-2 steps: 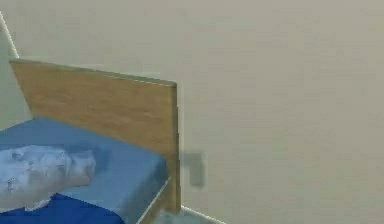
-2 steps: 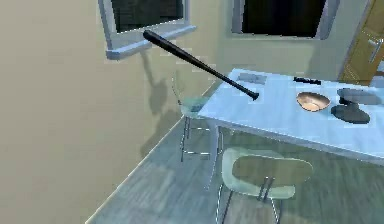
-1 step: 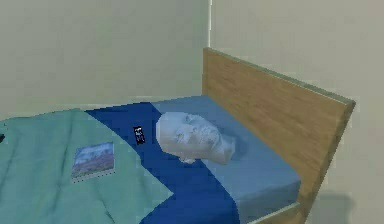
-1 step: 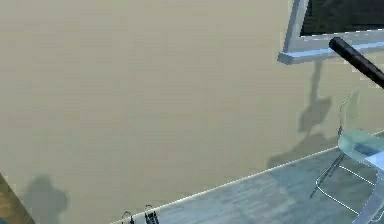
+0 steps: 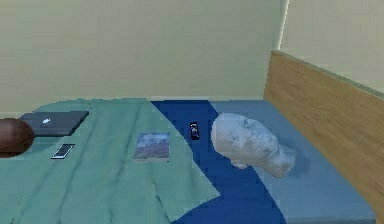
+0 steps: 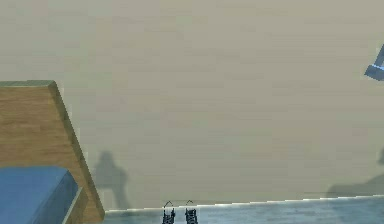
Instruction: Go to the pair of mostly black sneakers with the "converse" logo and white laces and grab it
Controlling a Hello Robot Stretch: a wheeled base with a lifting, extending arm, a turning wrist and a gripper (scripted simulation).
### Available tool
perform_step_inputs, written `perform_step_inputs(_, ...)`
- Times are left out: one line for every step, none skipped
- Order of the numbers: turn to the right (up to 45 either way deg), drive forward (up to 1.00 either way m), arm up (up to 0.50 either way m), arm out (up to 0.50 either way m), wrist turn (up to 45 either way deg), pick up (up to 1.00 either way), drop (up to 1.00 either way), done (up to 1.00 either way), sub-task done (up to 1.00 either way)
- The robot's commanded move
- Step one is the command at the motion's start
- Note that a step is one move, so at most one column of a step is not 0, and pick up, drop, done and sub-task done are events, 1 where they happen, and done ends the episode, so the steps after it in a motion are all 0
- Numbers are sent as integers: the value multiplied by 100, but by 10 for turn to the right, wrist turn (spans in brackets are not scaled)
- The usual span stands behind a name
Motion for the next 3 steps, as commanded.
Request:
perform_step_inputs(0, 0, 10, 0, 0, 0, 0, 0, 0)
perform_step_inputs(0, 0, 0, 44, 0, 0, 0, 0, 0)
perform_step_inputs(0, 0, 0, 0, 450, 0, 0, 0, 0)
